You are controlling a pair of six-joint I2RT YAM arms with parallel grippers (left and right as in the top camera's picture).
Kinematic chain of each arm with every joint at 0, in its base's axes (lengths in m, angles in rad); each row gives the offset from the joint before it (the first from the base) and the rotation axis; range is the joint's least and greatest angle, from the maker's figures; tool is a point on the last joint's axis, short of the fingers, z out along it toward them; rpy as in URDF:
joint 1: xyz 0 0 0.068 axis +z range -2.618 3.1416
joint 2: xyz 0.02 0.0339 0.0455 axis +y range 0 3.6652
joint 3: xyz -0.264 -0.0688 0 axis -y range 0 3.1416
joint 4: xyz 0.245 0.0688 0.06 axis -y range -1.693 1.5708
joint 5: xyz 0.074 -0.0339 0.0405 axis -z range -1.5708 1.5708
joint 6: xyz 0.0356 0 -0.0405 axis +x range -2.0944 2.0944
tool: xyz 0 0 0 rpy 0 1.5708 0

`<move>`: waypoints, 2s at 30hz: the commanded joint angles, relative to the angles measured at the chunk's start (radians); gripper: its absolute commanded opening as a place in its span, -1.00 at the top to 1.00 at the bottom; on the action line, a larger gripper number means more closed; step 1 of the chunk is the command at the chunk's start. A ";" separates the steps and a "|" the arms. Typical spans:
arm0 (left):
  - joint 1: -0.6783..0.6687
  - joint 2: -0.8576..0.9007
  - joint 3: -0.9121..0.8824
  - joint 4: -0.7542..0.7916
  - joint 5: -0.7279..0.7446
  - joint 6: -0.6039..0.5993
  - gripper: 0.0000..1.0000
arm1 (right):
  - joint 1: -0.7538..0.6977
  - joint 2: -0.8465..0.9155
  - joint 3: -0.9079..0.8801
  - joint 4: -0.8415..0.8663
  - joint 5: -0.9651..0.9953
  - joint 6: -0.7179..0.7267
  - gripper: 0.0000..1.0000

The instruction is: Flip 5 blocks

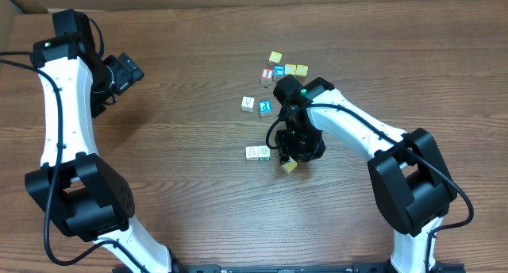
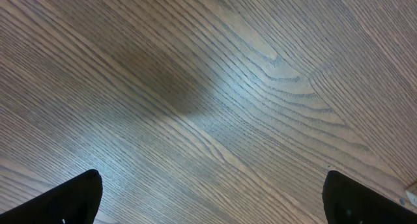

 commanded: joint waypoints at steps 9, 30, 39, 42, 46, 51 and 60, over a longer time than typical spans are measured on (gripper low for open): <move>0.000 -0.011 0.015 0.000 -0.004 0.004 -0.99 | 0.031 -0.025 -0.081 0.041 0.000 -0.042 0.00; 0.000 -0.011 0.015 0.000 -0.004 0.004 -1.00 | 0.045 -0.025 -0.081 0.090 0.187 -0.063 0.12; 0.000 -0.011 0.015 0.000 -0.004 0.004 -0.99 | 0.040 -0.025 -0.081 0.048 0.398 -0.063 0.28; 0.000 -0.011 0.015 0.000 -0.004 0.004 -1.00 | 0.032 -0.025 -0.081 0.059 0.425 -0.062 0.27; 0.000 -0.011 0.015 0.000 -0.004 0.004 -1.00 | 0.027 -0.025 -0.081 0.082 0.356 -0.062 0.29; 0.000 -0.011 0.015 0.000 -0.004 0.004 -1.00 | 0.028 -0.025 -0.081 0.090 0.289 -0.058 0.39; 0.000 -0.011 0.015 0.000 -0.004 0.004 -1.00 | 0.027 -0.042 -0.037 0.103 0.283 -0.058 0.33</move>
